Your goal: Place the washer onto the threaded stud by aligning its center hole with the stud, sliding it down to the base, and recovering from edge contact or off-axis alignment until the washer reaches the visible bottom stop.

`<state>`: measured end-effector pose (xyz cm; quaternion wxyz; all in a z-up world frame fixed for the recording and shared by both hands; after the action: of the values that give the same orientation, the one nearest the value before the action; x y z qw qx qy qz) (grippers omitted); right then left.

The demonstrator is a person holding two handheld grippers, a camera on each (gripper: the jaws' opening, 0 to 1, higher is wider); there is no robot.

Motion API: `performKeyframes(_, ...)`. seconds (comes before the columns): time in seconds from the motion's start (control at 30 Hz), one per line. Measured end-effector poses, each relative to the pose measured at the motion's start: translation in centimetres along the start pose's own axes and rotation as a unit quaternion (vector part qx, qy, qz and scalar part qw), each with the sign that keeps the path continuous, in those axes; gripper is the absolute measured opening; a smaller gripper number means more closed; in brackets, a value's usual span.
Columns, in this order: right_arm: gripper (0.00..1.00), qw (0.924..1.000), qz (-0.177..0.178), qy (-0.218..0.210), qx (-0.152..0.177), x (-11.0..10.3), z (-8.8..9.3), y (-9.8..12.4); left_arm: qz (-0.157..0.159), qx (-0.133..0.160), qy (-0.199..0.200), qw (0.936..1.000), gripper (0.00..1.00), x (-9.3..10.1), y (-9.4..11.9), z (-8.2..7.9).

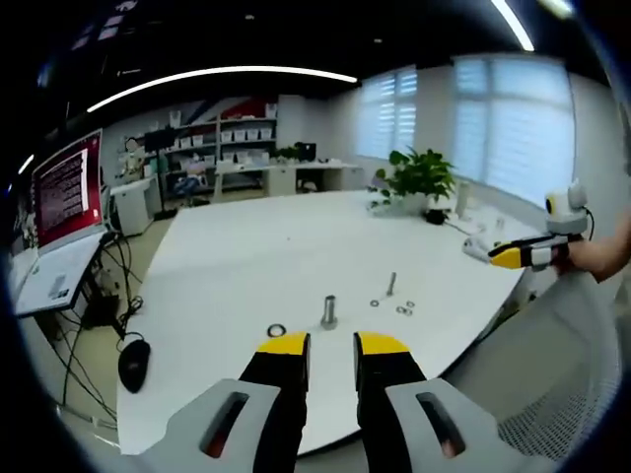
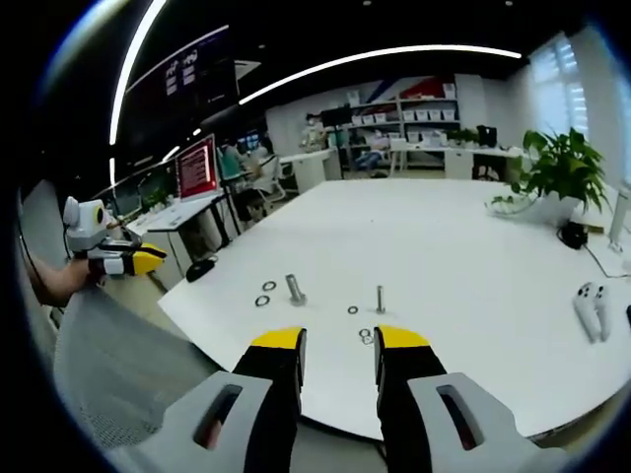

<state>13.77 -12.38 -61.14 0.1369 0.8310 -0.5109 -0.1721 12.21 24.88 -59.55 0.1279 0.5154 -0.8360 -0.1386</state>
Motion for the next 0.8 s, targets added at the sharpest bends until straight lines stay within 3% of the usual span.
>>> performKeyframes(0.4,0.29,0.9999,0.002,-0.011,-0.006,0.1,0.0,0.13,-0.006,0.01,-0.002,0.9999,0.15,-0.11,0.07,-0.18)
performKeyframes(0.8,0.29,0.9997,0.006,-0.025,0.006,0.27,-0.02,0.26,-0.008,-0.002,-0.003,1.0,0.16,-0.12,0.0,-0.01)
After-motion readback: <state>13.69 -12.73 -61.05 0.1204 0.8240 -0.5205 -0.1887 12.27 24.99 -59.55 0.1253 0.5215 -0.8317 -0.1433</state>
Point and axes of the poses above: the point that each gripper's makers call its tool centre point, and the gripper's own axes: y roughly backward along the fingers, x roughly to its right, z roughly out of its underside, the point moved 10 cm from there along y, roughly backward along the fingers, and after that the axes turned 3 degrees about x, right-handed, at the moved point
